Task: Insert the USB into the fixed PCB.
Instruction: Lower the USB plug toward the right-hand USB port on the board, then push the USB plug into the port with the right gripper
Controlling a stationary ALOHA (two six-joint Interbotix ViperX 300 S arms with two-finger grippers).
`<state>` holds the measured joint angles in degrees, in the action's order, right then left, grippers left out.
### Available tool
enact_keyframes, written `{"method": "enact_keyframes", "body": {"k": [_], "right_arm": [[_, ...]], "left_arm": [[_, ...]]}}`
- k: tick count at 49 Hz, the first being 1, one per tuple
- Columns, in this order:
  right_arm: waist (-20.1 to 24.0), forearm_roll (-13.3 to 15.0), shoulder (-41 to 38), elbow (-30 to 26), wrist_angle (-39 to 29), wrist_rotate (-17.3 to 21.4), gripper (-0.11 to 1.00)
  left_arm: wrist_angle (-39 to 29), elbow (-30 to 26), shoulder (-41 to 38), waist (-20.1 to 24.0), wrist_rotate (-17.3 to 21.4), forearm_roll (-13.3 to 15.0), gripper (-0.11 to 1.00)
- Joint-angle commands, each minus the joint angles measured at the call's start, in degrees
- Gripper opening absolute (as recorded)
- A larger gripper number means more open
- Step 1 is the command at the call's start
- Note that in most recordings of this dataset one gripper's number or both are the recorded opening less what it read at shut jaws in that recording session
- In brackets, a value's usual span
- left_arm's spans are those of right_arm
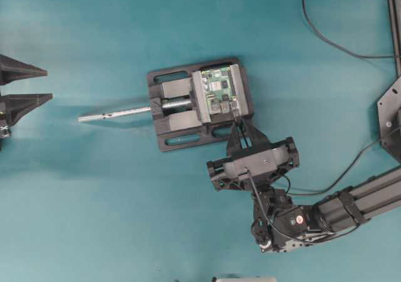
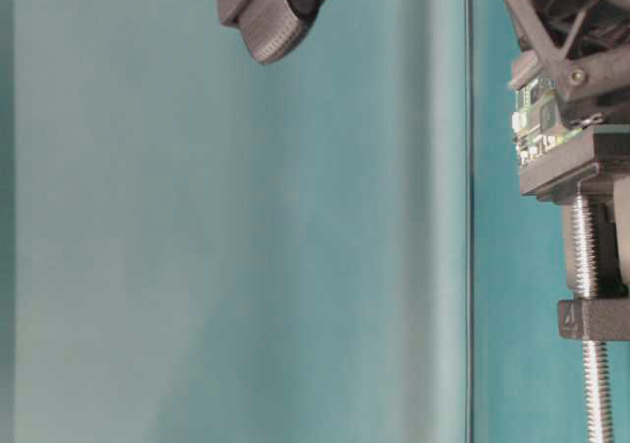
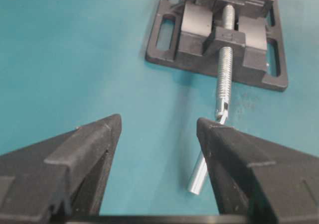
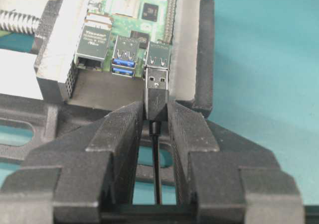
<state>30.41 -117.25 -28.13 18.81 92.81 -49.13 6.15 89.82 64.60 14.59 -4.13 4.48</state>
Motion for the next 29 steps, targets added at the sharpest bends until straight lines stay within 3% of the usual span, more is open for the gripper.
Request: {"method": "enact_keyframes", "body": {"k": [1, 29], "right_arm": [[-0.26, 0.09, 0.97, -0.44, 0.7, 0.09, 0.21], [-2.29, 0.7, 0.97, -0.7, -0.44, -0.18, 0.21]], "left_arm": [[0.35, -0.62, -0.35, 0.09, -0.53, -0.18, 0.77], [0.35, -0.7, -0.35, 0.09, -0.53, -0.18, 0.77]]}}
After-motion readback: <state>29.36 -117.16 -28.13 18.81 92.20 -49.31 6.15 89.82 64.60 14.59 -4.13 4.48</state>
